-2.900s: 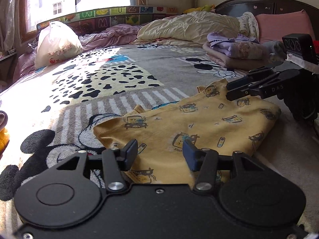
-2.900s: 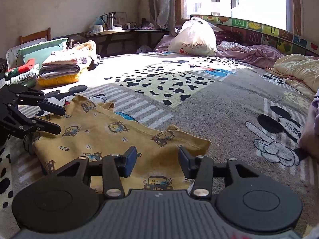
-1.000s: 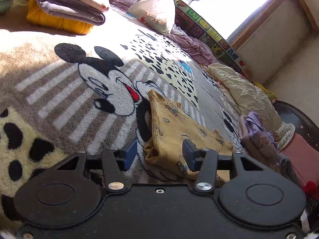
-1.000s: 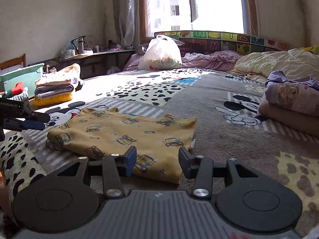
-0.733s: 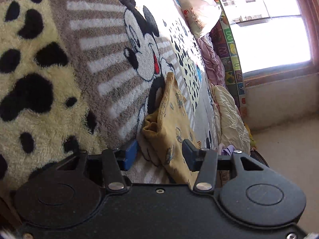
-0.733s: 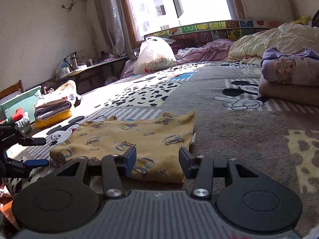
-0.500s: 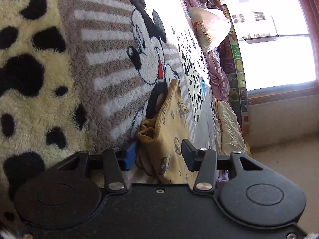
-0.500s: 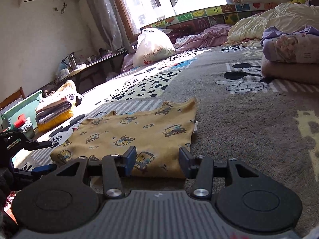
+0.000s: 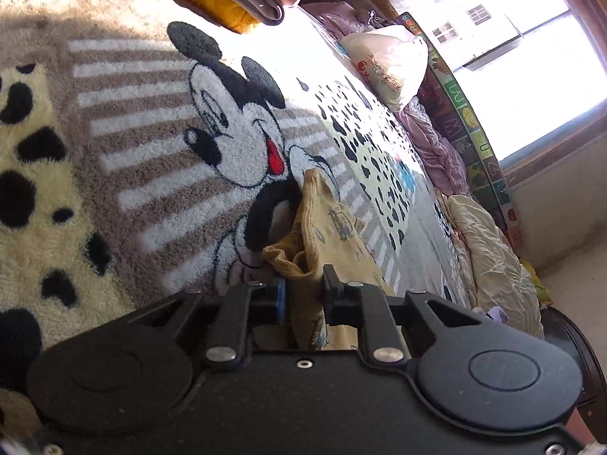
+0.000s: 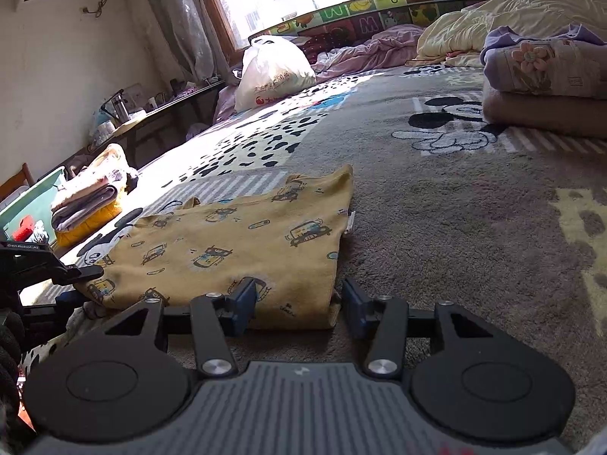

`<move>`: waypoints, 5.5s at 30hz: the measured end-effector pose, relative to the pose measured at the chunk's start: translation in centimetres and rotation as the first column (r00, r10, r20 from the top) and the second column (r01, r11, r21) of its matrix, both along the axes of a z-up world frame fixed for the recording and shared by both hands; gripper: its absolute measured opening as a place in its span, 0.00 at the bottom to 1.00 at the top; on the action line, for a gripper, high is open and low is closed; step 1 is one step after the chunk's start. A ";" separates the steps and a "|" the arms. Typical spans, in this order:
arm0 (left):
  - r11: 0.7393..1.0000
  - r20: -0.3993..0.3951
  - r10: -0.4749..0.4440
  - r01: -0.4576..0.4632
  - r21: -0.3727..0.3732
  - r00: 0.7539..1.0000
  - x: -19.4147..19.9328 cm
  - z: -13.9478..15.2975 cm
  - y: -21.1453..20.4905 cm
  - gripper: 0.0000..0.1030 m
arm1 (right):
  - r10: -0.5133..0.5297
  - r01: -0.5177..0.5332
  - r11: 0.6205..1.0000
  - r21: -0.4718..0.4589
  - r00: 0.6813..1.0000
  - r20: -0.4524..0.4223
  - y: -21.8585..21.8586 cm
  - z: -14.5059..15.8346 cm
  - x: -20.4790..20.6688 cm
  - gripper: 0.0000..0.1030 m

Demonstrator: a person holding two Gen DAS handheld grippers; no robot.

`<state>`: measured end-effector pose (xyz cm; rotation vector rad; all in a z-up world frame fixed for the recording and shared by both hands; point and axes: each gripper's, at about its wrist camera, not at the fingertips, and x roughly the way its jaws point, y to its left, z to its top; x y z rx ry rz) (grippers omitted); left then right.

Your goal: Fold clothes

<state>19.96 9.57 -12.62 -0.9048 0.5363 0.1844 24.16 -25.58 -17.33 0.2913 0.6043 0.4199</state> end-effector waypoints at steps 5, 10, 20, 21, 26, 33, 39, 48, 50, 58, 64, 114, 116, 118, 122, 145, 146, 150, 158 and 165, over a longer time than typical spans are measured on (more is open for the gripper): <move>0.958 0.027 -0.110 0.098 0.270 0.994 1.0 3.0 -4.5 0.15 | -0.027 0.033 0.991 0.133 0.999 -0.044 -1.8 -0.2 0.4 0.48; 0.844 0.025 -0.233 0.189 0.503 0.972 2.2 4.5 -10.3 0.15 | -0.056 0.076 0.968 0.240 0.995 -0.087 -3.6 -0.6 0.8 0.47; 0.581 -0.136 -0.426 0.385 0.717 0.895 4.1 2.6 -19.8 0.14 | -0.122 0.167 0.915 0.366 0.982 -0.142 -7.0 -1.4 1.3 0.46; 0.536 -0.184 -0.445 0.425 0.729 0.877 4.4 1.8 -20.9 0.14 | -0.128 0.175 0.910 0.376 0.981 -0.147 -7.4 -1.5 1.3 0.45; 0.348 -0.310 -0.473 0.499 0.794 0.824 4.1 -0.8 -23.2 0.13 | -0.139 0.192 0.895 0.403 0.978 -0.158 -8.6 -2.0 1.7 0.45; 0.513 -0.093 -0.437 0.333 0.791 0.895 2.1 4.0 -21.7 0.12 | -0.128 0.183 0.884 0.431 0.980 -0.153 -9.5 -2.1 2.1 0.46; 0.267 -0.310 -0.618 0.564 0.782 0.723 2.1 -0.5 -24.3 0.30 | 0.016 0.065 0.800 0.597 0.991 -0.130 -9.5 -2.5 3.1 0.48; 0.475 -0.115 -0.647 0.517 0.712 0.754 0.4 4.2 -18.1 0.38 | 0.048 0.038 0.821 0.569 0.990 -0.135 -8.1 -2.2 3.2 0.48; 0.546 -0.081 -0.627 0.511 0.664 0.775 1.9 5.1 -16.7 0.36 | 0.061 0.006 0.846 0.533 0.992 -0.108 -7.2 -1.7 3.2 0.48; 0.535 -0.282 -0.579 0.618 0.576 0.765 11.4 3.7 -19.4 0.30 | 0.145 -0.141 0.946 0.293 0.989 0.008 -2.9 0.5 2.1 0.40; 0.524 -0.359 -0.533 0.632 0.571 0.766 14.3 1.2 -20.4 0.12 | 0.153 -0.146 0.952 0.270 0.988 -0.005 -2.8 0.2 1.8 0.40; 0.671 -0.174 -0.583 0.591 0.447 0.793 13.3 2.1 -19.0 0.11 | 0.151 -0.141 0.967 0.212 0.988 -0.032 -4.0 0.0 1.7 0.27; 0.706 -0.121 -0.558 0.546 0.452 0.821 11.5 3.2 -16.7 0.11 | 0.154 -0.144 0.966 0.216 0.988 -0.031 -4.3 0.0 1.6 0.27; 0.724 -0.100 -0.525 0.506 0.470 0.845 9.5 3.6 -14.3 0.11 | 0.157 -0.147 0.964 0.222 0.987 -0.026 -4.6 0.0 1.6 0.27; 0.709 -0.077 -0.537 0.499 0.497 0.840 6.7 3.1 -12.5 0.11 | 0.136 -0.133 0.958 0.255 0.991 0.005 -4.9 0.2 1.4 0.27; 0.508 -0.081 -0.656 0.518 0.688 0.751 4.0 0.9 -20.3 0.20 | -0.034 0.072 0.911 0.407 0.994 -0.099 -9.3 -1.4 2.4 0.28; 0.479 -0.112 -0.656 0.526 0.703 0.747 4.2 0.7 -21.0 0.21 | -0.033 0.070 0.911 0.406 0.995 -0.098 -9.3 -1.4 2.5 0.30; 0.381 -0.233 -0.685 0.612 0.693 0.690 5.1 -1.9 -23.2 0.24 | -0.037 0.077 0.904 0.420 0.994 -0.103 -9.4 -1.5 2.6 0.32; 0.469 -0.090 -0.721 0.578 0.668 0.688 0.7 1.5 -18.3 0.33 | 0.005 0.040 0.906 0.422 0.994 -0.105 -8.5 -1.4 2.7 0.50; 0.859 0.018 -0.486 0.473 0.198 0.874 1.3 -0.5 -8.2 0.34 | 0.031 0.004 0.952 0.307 0.994 -0.109 -4.7 -1.1 3.2 0.59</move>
